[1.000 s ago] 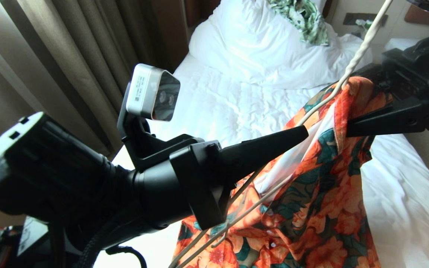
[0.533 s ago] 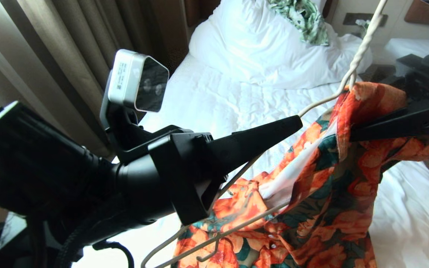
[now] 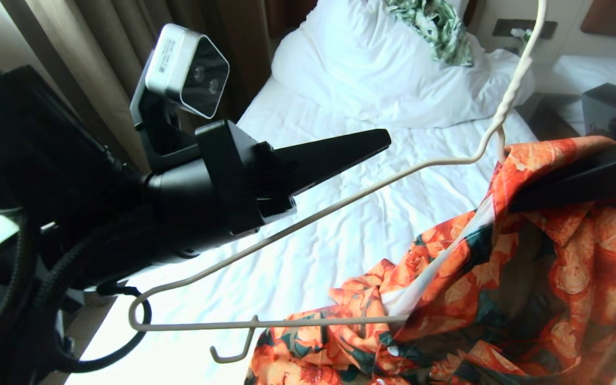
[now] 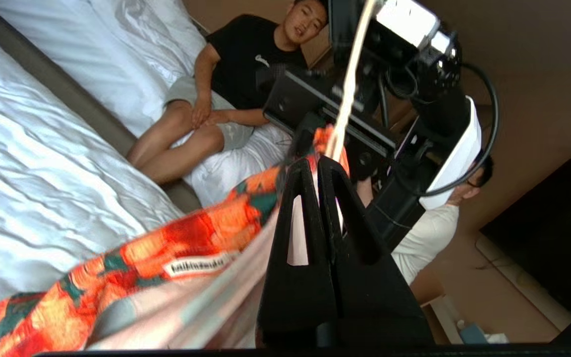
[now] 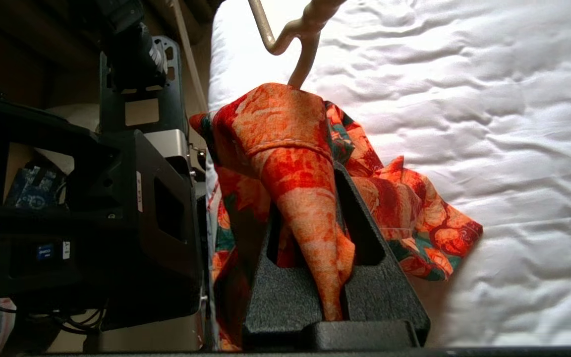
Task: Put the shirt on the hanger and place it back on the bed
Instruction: Hook one side of the shirt onto the hanger
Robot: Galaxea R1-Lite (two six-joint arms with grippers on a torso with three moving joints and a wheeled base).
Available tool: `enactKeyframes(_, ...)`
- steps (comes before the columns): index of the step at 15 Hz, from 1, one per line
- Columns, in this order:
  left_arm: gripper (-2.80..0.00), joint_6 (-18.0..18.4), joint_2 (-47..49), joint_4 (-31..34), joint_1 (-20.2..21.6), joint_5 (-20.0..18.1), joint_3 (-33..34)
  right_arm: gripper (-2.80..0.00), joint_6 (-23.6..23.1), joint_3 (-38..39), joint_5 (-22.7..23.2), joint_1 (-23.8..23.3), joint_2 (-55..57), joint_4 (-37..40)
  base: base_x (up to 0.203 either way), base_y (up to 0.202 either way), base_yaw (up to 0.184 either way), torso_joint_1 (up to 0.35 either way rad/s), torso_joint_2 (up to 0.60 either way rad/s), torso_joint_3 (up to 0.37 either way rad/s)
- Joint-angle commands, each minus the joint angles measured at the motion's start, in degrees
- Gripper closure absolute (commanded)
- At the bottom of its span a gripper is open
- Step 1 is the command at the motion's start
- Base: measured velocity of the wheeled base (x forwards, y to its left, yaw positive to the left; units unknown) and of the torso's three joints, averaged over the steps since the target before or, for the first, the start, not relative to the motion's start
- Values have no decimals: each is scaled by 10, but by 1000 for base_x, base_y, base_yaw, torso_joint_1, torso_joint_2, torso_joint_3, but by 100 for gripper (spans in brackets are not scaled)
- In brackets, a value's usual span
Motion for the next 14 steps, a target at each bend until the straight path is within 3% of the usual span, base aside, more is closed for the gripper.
enactKeyframes(1,0,-3,-9,1,5,-2,-7,0,-1,6,2,18,-2,3,0,0,0,0,0,0)
enactKeyframes(3,0,-2,-15,0,18,-2,-7,0,-1,11,3,25,-3,4,0,0,0,0,0,0)
enactKeyframes(4,-280,-3,-14,-1,27,-2,-7,0,-1,16,3,25,-3,5,0,0,0,0,0,0)
enactKeyframes(8,-280,-3,-30,0,50,-18,-5,0,-1,33,3,25,-14,8,0,0,0,0,0,0)
enactKeyframes(10,-280,-5,-35,0,99,-38,-10,0,-1,53,1,19,-25,14,0,0,0,0,0,0)
enactKeyframes(14,-280,-7,-31,1,125,-41,-20,0,-1,79,1,-20,-46,14,0,0,0,0,0,0)
